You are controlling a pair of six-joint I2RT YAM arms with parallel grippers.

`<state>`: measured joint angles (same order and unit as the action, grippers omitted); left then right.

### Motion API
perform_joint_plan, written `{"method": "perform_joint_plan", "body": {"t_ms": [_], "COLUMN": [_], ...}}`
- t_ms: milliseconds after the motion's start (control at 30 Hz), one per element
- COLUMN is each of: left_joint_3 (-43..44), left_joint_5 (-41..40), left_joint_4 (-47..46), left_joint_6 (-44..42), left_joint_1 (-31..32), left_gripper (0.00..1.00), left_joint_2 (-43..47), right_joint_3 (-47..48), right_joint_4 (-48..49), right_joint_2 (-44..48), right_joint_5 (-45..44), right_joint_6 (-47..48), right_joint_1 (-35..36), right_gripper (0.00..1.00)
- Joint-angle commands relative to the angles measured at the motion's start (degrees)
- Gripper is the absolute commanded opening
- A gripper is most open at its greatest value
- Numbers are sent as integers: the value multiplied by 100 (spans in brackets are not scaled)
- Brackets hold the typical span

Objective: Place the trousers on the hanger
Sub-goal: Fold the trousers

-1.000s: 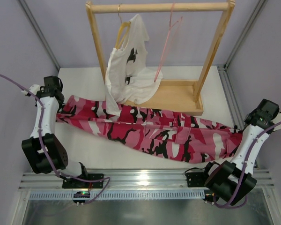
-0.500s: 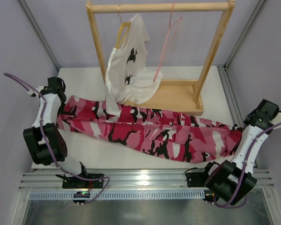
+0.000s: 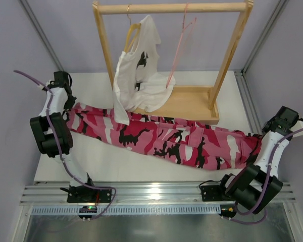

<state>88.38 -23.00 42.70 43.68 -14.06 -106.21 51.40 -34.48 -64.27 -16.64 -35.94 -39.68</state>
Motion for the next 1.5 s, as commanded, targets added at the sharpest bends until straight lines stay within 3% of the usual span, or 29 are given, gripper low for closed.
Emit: {"method": "perform_joint_plan", "body": {"t_ms": [0, 367, 467, 500, 533, 567, 600, 667, 733, 900, 1033, 1267, 1467], "left_joint_3": [487, 803, 935, 988, 1075, 1094, 1076, 997, 718, -275, -1207, -1543, -1614], "left_joint_5": [-222, 297, 305, 305, 297, 288, 288, 288, 288, 60, 6, 586, 964], "left_joint_4": [-403, -1088, -1018, -939, -782, -693, -658, -535, -508, -744, -1132, -1202, -1756], "left_joint_6": [-254, -501, -501, -501, -492, -501, -527, -623, -694, -948, -1081, -668, -782], "left_joint_1": [-105, -97, -105, -105, -97, -96, -96, -105, -105, -88, -123, -246, -255], "left_gripper": [0, 4, 13, 21, 23, 26, 37, 46, 52, 55, 56, 50, 51], "left_joint_2": [-346, -708, -839, -883, -927, -962, -945, -806, -612, 344, 795, 585, 330], "right_joint_3": [81, -174, -156, -148, -147, -78, -34, 28, 81, 318, 257, 11, 336], "right_joint_4": [828, 1962, 1997, 2050, 2111, 2121, 2112, 2199, 2148, 1674, 1515, 1681, 1585], "right_joint_2": [-112, -779, -911, -955, -1008, -1078, -1218, -1289, -1255, -983, -439, 283, 450], "right_joint_5": [-516, 504, 504, 583, 731, 1029, 1197, 1531, 1849, 1849, 2033, 2367, 2578], "right_joint_6": [-88, -159, -132, -106, -71, 16, 52, 184, 359, 562, 518, 272, 412], "right_joint_1": [-66, -66, -57, -66, -66, -57, -49, 30, 292, 1032, 1663, 2438, 2544], "right_gripper": [4, 4, 4, 4, 7, 21, 31, 46, 52, 66, 66, 66, 66]}}
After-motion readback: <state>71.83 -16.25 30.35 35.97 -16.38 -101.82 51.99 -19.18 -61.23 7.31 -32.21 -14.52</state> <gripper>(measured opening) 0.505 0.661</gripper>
